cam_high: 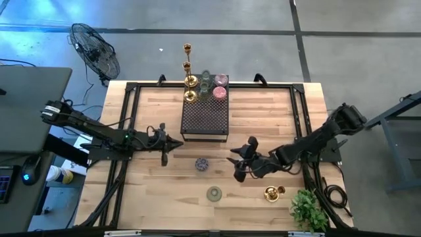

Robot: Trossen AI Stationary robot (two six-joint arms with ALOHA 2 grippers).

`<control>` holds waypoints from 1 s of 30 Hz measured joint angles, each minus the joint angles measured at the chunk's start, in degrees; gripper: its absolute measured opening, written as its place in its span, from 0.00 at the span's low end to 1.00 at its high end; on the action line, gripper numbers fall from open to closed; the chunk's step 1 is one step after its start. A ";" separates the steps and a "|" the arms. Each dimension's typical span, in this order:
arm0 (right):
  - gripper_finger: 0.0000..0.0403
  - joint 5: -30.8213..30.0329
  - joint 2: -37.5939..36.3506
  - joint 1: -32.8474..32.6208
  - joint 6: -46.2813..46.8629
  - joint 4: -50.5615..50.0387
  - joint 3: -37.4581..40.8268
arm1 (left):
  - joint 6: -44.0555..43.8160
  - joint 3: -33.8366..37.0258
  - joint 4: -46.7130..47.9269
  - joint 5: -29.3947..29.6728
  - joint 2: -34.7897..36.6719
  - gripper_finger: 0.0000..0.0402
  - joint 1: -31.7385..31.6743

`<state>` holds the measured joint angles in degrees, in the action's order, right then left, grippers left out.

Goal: Pick & Place candle stick holders
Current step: Put the white patterned scented candle on the shelf

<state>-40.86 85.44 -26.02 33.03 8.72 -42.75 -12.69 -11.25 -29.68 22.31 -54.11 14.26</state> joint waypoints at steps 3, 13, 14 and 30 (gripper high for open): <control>0.54 2.10 2.06 0.24 -2.13 -1.93 -2.93 | 0.00 0.00 0.31 0.10 -0.02 0.01 0.00; 0.78 10.37 18.19 2.99 -7.56 -14.63 -23.41 | 0.00 0.00 2.12 0.33 -0.02 0.01 0.00; 0.79 11.99 19.43 3.49 -7.56 -14.87 -24.79 | 0.00 0.00 2.29 0.33 -0.02 0.01 0.00; 0.79 20.16 25.12 7.43 -9.32 -13.75 -30.17 | 0.00 0.00 2.88 0.29 -0.02 0.01 0.00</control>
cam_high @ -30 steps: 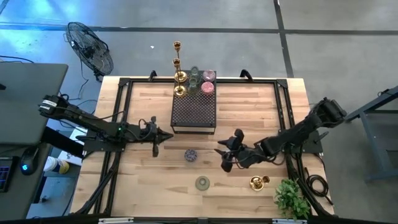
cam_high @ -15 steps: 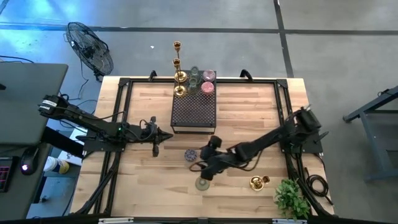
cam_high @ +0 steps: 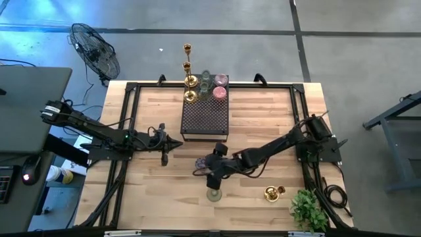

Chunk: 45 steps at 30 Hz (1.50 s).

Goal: Pick & Place candle stick holders
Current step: Put the white patterned scented candle on the shelf

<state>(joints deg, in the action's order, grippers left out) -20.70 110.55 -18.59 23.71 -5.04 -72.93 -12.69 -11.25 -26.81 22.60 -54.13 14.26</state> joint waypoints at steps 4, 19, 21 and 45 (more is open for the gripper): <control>0.79 3.25 -0.10 -0.04 -0.35 0.55 -0.02 | 0.00 0.00 0.00 -0.01 0.00 0.01 0.00; 0.98 -0.74 0.44 0.21 1.77 -1.59 0.00 | -0.01 0.00 0.12 -0.08 0.00 0.01 0.00; 0.97 -0.70 0.04 -0.14 1.59 -0.56 0.02 | 0.00 0.00 0.20 -0.12 0.00 0.01 0.00; 0.97 3.50 6.60 3.99 -7.60 6.65 0.02 | 0.00 -0.04 0.43 -0.10 -0.02 0.01 0.00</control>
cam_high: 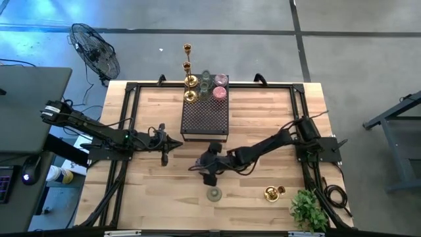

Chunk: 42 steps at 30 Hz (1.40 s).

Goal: Pick & Place candle stick holders
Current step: Put the white patterned scented candle on the shelf

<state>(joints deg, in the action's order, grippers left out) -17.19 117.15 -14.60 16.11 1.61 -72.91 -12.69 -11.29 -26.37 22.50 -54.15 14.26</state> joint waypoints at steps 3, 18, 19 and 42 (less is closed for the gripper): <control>0.96 1.41 0.47 0.41 -0.10 0.26 -0.04 | -0.01 0.00 0.43 0.09 0.02 0.01 0.00; 0.95 4.09 2.18 1.19 -1.20 -0.55 0.01 | -0.02 0.00 1.27 -0.68 0.00 0.01 0.00; 0.95 3.92 2.18 1.19 -1.23 -0.58 0.02 | -0.02 0.00 1.25 -0.69 0.00 0.01 0.00; 0.79 6.72 2.37 1.10 -3.12 -0.48 -0.04 | -0.02 0.00 1.27 -1.01 0.00 0.01 0.02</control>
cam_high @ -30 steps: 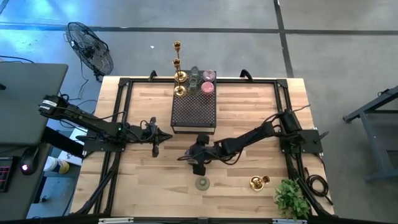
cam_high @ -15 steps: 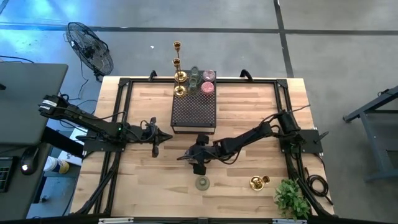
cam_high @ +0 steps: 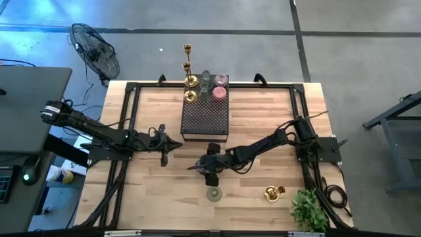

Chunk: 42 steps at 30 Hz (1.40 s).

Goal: Pick & Place candle stick holders
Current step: Put the white patterned scented candle on the shelf

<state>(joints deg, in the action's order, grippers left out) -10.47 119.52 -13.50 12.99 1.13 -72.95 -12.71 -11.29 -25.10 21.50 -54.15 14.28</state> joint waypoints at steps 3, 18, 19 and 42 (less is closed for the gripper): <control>0.78 0.55 0.00 -0.02 0.04 0.02 0.00 | 0.00 0.00 0.00 0.00 0.00 0.01 0.00; 0.77 2.13 -6.13 -1.27 1.17 -0.41 -0.15 | 0.00 0.00 0.02 -0.02 0.02 0.01 -0.02; 0.77 2.13 -6.86 -1.63 1.51 -0.36 -0.15 | 0.00 0.00 0.04 -0.02 0.00 0.01 -0.02; 0.77 -10.80 -29.39 9.79 6.53 -27.22 -0.17 | 0.02 0.00 0.06 -0.02 0.00 0.01 -0.02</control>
<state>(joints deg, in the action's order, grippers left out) -21.27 90.14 -3.70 19.52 -26.09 -73.12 -12.69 -11.29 -25.04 21.47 -54.15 14.26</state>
